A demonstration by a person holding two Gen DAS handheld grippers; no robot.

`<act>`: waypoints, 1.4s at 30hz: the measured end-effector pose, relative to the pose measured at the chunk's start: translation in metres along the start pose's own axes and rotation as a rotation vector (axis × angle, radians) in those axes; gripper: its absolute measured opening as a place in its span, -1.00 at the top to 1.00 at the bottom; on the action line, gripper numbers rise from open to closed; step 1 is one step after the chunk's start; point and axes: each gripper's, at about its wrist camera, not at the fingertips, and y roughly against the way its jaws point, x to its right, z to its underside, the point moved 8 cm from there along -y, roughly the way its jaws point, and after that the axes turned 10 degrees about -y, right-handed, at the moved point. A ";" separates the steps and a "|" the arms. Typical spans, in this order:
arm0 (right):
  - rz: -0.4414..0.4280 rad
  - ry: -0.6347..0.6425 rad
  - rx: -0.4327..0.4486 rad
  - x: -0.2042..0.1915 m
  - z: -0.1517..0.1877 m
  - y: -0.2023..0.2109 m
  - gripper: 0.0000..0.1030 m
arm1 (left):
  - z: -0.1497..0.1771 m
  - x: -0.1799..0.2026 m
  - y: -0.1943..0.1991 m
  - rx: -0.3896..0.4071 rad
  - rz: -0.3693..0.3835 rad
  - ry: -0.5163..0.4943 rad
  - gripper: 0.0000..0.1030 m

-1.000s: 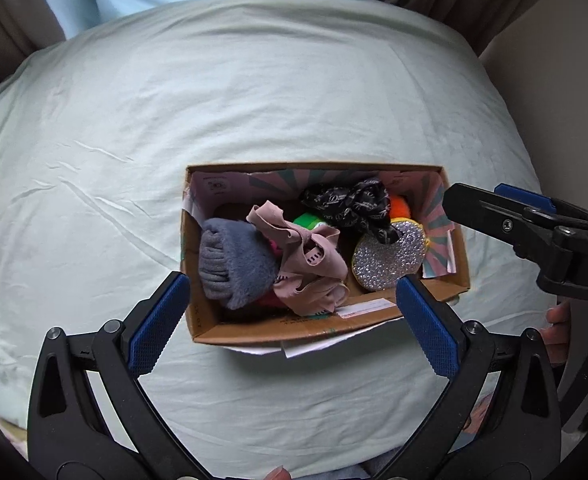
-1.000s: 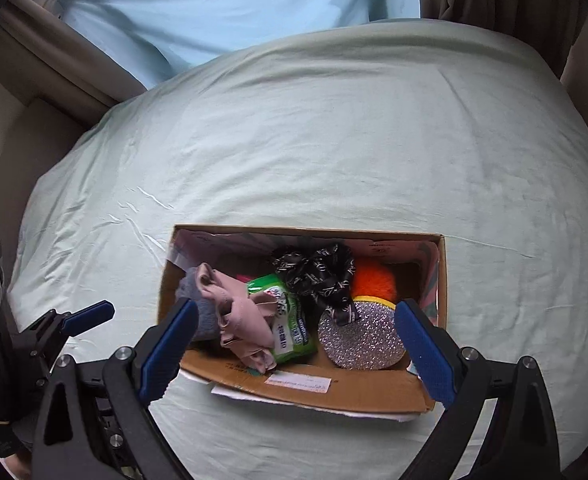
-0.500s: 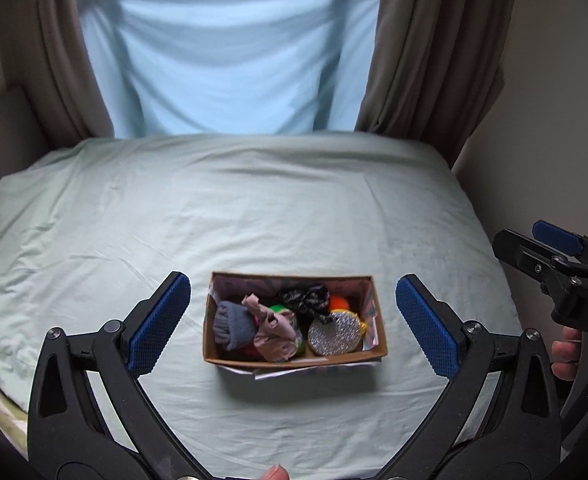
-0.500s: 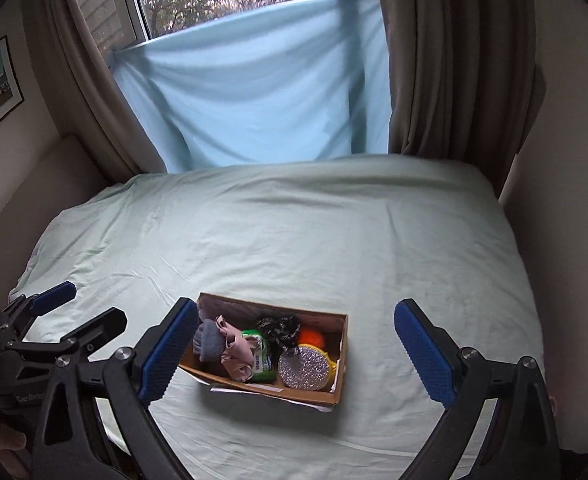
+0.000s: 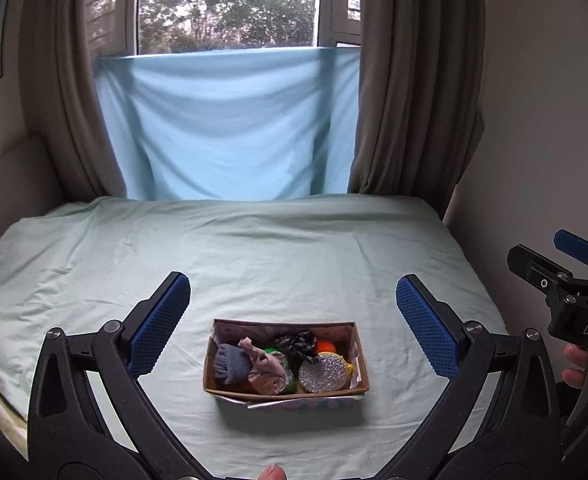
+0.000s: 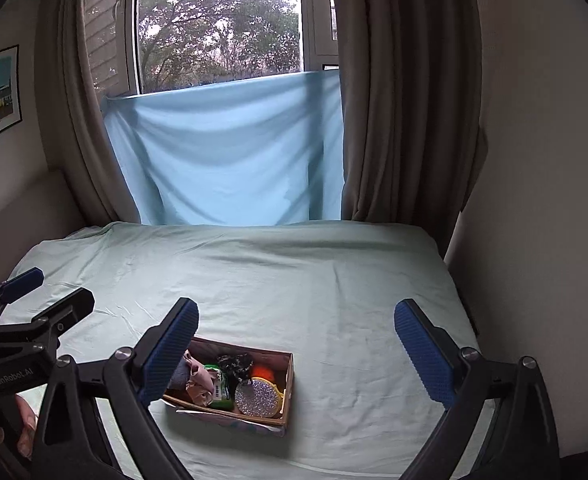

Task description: Organize soft objects

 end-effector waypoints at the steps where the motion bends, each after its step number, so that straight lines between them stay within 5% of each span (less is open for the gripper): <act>1: 0.004 0.008 0.006 0.000 0.001 0.001 -0.90 | 0.001 0.000 0.002 0.004 -0.012 0.001 -0.99; 8: 0.017 -0.002 0.016 0.006 0.004 0.009 -0.90 | 0.001 0.004 0.015 0.044 -0.053 -0.011 -0.99; 42: 0.034 -0.055 0.054 0.017 -0.002 0.020 -0.90 | -0.001 0.011 0.026 0.079 -0.026 -0.015 -0.99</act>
